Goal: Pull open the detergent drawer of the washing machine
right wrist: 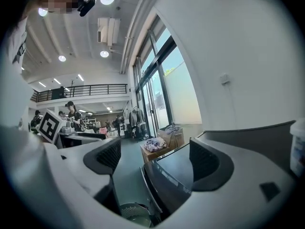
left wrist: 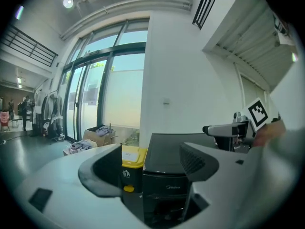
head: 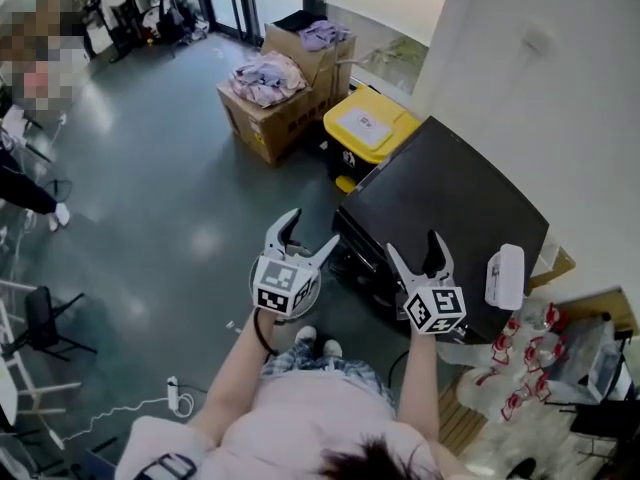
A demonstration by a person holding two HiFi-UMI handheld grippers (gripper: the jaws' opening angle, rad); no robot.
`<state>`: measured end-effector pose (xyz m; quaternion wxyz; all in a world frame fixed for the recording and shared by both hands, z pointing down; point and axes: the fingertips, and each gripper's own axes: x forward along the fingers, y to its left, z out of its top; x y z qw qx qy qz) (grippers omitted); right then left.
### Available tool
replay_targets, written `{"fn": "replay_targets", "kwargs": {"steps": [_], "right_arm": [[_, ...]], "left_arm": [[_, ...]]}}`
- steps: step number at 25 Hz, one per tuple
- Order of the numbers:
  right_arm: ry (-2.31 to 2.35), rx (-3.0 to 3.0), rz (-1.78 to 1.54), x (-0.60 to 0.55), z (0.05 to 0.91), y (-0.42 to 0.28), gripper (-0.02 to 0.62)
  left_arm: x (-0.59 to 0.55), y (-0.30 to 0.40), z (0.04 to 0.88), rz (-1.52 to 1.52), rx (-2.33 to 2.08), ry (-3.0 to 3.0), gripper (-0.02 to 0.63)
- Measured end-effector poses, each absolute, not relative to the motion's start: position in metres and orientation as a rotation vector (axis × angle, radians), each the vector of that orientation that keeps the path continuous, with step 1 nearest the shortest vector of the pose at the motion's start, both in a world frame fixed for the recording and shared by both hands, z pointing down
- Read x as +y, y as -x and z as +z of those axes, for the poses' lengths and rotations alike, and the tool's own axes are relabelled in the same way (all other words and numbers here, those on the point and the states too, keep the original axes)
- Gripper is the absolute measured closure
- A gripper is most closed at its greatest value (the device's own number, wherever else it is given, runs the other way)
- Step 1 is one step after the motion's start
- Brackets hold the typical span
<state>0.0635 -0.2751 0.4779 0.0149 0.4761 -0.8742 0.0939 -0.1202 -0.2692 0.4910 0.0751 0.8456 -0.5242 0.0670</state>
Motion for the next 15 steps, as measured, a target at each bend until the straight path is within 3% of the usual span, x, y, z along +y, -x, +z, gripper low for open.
{"fn": "replay_targets", "kwargs": {"steps": [8, 15], "right_arm": [[-1.322, -2.58, 0.29, -0.288, 0.495, -0.041, 0.147], [-1.002, -2.468, 0.297, -0.288, 0.522, -0.018, 0.205]], "left_arm": [[-0.302, 0.084, 0.517, 0.562, -1.213, -2.73, 0.241], [-0.311, 0.049, 0.551, 0.975, -0.827, -2.845, 0.241]]}}
